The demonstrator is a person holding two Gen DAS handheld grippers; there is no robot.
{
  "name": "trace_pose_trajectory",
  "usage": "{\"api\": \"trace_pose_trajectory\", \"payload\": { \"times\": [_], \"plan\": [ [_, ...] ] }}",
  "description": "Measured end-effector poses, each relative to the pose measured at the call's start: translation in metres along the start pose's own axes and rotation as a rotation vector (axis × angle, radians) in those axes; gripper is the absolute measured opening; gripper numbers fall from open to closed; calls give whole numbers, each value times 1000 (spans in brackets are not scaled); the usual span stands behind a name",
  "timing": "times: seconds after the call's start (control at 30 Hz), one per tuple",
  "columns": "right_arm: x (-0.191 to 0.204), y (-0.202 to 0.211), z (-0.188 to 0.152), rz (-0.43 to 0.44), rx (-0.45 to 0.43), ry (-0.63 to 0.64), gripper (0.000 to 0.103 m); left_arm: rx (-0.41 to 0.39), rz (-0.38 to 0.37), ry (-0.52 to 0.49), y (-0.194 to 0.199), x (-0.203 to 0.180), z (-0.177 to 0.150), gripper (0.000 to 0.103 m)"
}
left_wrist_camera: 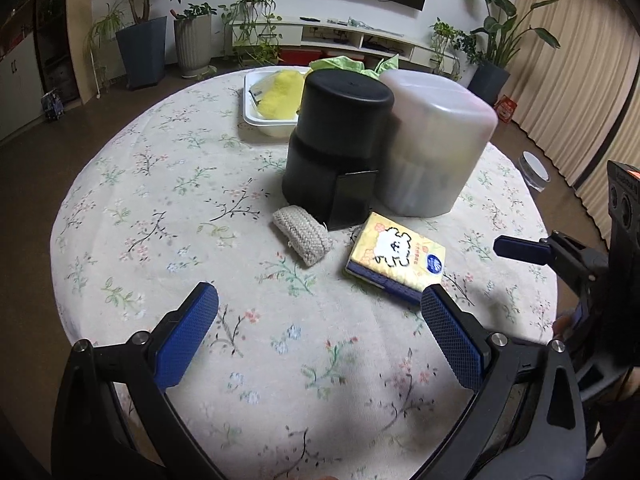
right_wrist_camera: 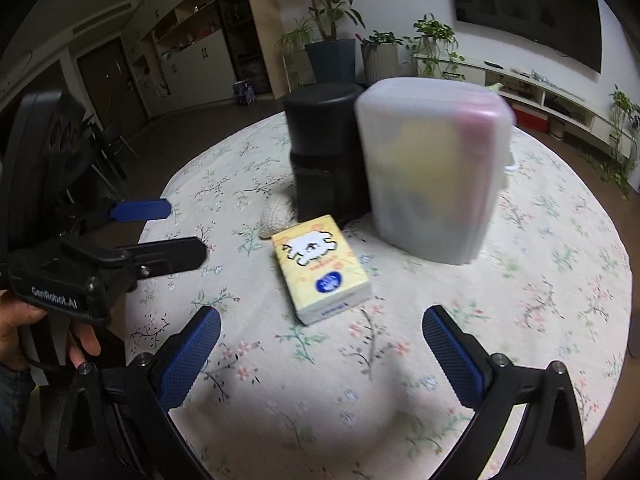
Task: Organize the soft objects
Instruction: 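Withdraw both grippers from the tray toward the scrub pad and tissue pack, then grasp the woven scrub pad with the left gripper while the right gripper grasps the yellow tissue pack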
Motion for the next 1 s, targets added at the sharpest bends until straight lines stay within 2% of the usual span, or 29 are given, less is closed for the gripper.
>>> {"api": "trace_pose_trajectory", "payload": {
  "times": [0.27,0.53,0.77,0.9,1.0],
  "plan": [
    [-2,-28,3,-28,23,39,103,57,18,6,-40,9,11,103],
    [-6,-47,2,-32,59,34,102,121,80,54,-69,26,11,103],
    [-4,-57,2,-64,79,55,84,132,106,71,-80,27,12,102],
    [-3,-62,0,-65,87,54,83,155,137,53,-91,30,9,100],
    [-3,-65,0,-77,88,64,78,132,158,43,-88,27,8,97]
  ]
}}
Point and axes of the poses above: each gripper's, at about its wrist camera, not at the fingertips, and y roughly against the way its jaws point, x to its left, z to its top, the point moved 5 cm from there along -y, roughly the way its jaws point, and after that the axes turned 12 degrees about -x, right-handed, at the moved point
